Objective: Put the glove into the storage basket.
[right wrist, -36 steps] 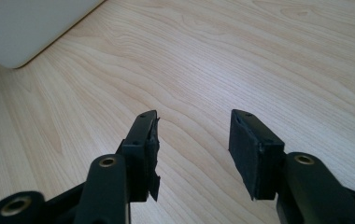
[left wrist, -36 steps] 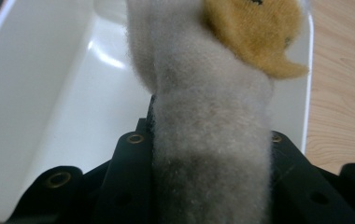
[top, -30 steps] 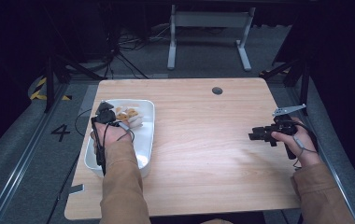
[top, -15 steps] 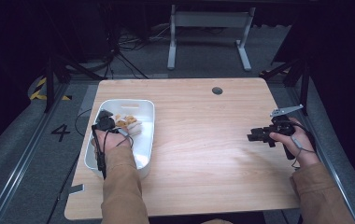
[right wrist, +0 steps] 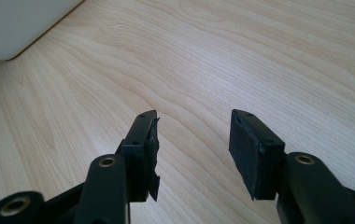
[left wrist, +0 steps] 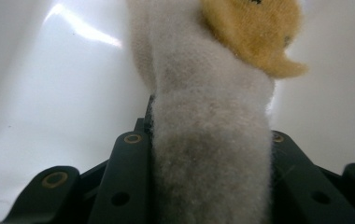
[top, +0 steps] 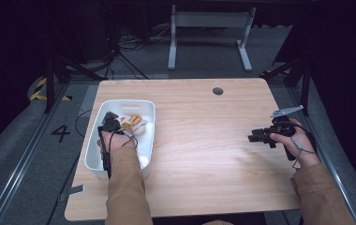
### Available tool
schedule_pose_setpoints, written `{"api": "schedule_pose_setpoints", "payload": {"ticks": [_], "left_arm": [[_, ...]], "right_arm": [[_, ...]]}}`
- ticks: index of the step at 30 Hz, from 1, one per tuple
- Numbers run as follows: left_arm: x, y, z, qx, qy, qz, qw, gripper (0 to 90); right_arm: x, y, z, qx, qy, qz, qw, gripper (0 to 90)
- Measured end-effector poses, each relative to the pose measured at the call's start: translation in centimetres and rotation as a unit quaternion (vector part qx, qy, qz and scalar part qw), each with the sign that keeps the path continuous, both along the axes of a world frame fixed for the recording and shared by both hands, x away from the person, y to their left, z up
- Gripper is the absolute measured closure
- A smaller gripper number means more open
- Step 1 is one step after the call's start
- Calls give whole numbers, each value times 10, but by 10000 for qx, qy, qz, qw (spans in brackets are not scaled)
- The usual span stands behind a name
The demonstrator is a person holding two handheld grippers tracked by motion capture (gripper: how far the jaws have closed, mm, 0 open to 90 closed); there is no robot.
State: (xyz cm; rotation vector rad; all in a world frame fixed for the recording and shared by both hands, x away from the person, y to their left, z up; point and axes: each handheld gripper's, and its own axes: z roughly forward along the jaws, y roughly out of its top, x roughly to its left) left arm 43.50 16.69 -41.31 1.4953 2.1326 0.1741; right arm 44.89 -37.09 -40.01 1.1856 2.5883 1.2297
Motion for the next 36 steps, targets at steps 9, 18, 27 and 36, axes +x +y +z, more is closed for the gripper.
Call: {"api": "schedule_pose_setpoints", "payload": {"ticks": [9, 18, 27, 36], "left_arm": [[4, 4, -10, -52, 202, 15, 9998, 685], [5, 3, -12, -37, 291, -44, 9996, 678], [6, 0, -9, 40, 354, -75, 9993, 461], [8, -11, 1, 117, 705, -172, 9973, 299]], "right_arm": [[-1, 1, 0, 27, 4, 13, 10000, 533], [-1, 3, 0, 59, 20, 71, 10000, 528], [-1, 4, 0, 111, 6, 52, 9999, 511], [-1, 4, 2, 160, -3, 63, 9999, 511]]}}
